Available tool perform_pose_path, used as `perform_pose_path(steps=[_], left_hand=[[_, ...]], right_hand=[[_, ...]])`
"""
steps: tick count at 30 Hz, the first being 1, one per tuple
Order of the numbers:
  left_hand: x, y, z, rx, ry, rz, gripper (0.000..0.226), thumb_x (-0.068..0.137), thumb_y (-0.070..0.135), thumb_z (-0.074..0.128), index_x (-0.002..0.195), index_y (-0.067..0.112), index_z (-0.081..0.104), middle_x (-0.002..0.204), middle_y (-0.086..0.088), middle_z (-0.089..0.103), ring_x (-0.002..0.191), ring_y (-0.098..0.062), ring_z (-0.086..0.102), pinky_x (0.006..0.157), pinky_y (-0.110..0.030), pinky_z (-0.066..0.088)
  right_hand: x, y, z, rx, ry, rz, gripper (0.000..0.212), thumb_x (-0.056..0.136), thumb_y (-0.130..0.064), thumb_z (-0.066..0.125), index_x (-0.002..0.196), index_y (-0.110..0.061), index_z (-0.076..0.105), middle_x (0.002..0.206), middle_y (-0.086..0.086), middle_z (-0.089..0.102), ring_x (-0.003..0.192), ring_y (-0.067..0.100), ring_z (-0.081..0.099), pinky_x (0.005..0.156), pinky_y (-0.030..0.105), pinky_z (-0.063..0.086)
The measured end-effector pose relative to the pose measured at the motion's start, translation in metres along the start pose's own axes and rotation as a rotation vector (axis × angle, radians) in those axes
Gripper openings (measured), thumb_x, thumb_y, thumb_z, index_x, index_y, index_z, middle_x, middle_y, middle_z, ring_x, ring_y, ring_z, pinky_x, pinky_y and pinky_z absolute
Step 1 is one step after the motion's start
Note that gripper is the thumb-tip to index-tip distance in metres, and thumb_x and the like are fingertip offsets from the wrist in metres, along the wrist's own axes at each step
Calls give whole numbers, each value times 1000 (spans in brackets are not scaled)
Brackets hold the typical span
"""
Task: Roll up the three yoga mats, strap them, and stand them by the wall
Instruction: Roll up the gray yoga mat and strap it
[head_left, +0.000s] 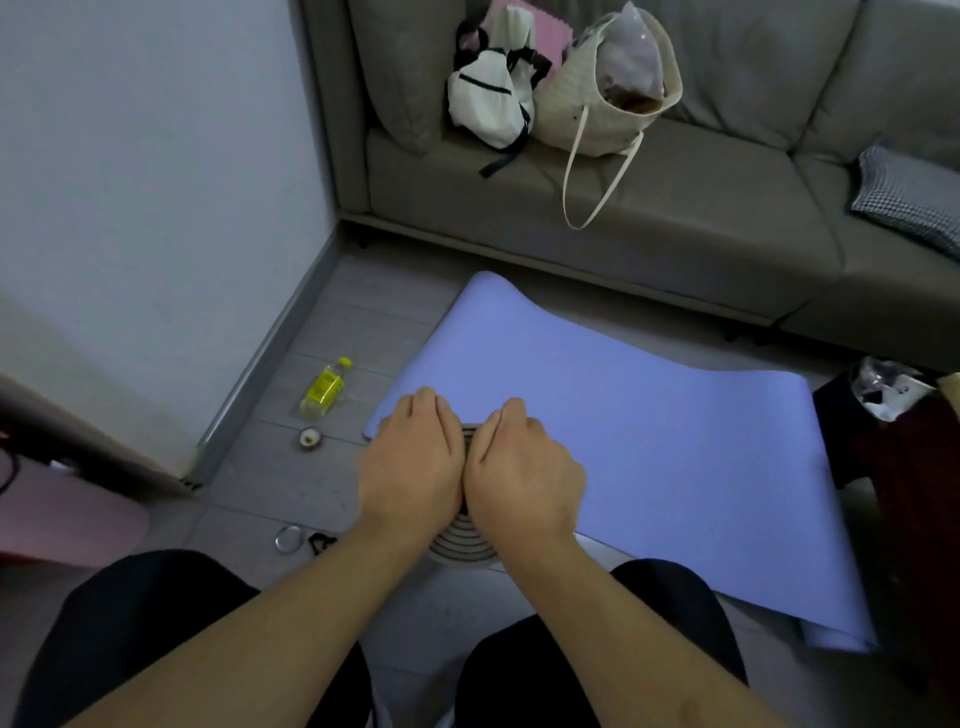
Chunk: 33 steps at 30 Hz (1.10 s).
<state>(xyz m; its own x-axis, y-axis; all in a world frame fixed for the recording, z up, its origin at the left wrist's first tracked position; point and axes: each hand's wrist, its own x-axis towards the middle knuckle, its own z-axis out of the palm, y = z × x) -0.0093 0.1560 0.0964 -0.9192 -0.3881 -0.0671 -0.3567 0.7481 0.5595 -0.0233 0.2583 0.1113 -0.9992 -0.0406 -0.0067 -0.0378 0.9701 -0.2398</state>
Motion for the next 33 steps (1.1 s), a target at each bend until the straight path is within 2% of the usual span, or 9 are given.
perform_pose_path(steps=[6, 10, 15, 19, 22, 24, 26, 29, 33], left_hand=[[4, -16, -25, -4, -87, 158, 36, 108, 47, 28, 106, 18, 50, 98, 4, 48, 96, -27, 60, 73, -38, 38], [-28, -24, -32, -1, -290, 225, 57, 88, 63, 35, 136, 31, 33, 131, 7, 44, 112, -26, 57, 89, -47, 53], [-27, 0, -31, -112, -304, 15, 51, 93, 36, 59, 137, 33, 34, 137, -2, 49, 107, -32, 63, 84, -40, 48], [-22, -15, -47, -337, -185, -80, 43, 92, 25, 66, 129, 34, 46, 119, -2, 60, 85, -24, 67, 56, -36, 61], [-21, -27, -65, -480, -164, -117, 40, 96, 16, 70, 129, 26, 50, 108, 9, 61, 79, -6, 60, 44, -14, 49], [-19, -29, -74, -522, -174, -82, 36, 96, 16, 71, 124, 29, 51, 105, 15, 62, 88, -9, 64, 57, -21, 55], [-20, -27, -78, -589, -179, -91, 32, 96, 14, 70, 120, 29, 54, 107, 9, 66, 96, -16, 67, 57, -23, 54], [-18, -26, -82, -702, -188, -107, 29, 95, 7, 67, 113, 28, 60, 104, 4, 73, 96, -19, 69, 59, -24, 52], [-18, -29, -87, -749, -221, -92, 29, 96, 3, 64, 111, 27, 65, 98, 3, 77, 91, -14, 70, 69, -25, 49]], right_hand=[[17, -18, -8, 62, -50, -23, 27, 109, -39, 27, 95, -21, 42, 94, 4, 67, 86, 32, 67, 68, 39, 47], [14, -3, -15, 42, -43, -15, 28, 109, -37, 26, 95, -20, 44, 80, 0, 56, 75, 29, 59, 66, 39, 47], [8, 2, -23, 83, -98, 22, 33, 110, -40, 25, 97, -20, 47, 89, 4, 64, 85, 31, 63, 76, 43, 53], [-3, 20, -42, 706, -397, -94, 36, 102, -60, 47, 110, -32, 68, 112, -12, 73, 109, 12, 65, 101, 43, 51], [-14, 40, -54, 594, -560, -341, 95, 74, -70, 76, 157, -39, 39, 154, -21, 48, 138, 3, 45, 118, 36, 38], [-18, 40, -54, 261, -441, -535, 140, 57, -74, 85, 166, -35, 6, 169, -17, 17, 155, 10, 17, 128, 37, 20], [-25, 29, -56, 208, -296, -596, 153, 54, -66, 94, 165, -30, -5, 167, -20, 3, 154, 6, 5, 127, 29, 9], [-29, 11, -57, 321, -156, -610, 146, 54, -59, 98, 162, -29, 5, 165, -11, 20, 150, 8, 16, 121, 22, 13], [-32, -3, -54, 258, 66, -666, 119, 60, -64, 85, 155, -22, 27, 150, -7, 42, 137, 15, 43, 117, 37, 37]])
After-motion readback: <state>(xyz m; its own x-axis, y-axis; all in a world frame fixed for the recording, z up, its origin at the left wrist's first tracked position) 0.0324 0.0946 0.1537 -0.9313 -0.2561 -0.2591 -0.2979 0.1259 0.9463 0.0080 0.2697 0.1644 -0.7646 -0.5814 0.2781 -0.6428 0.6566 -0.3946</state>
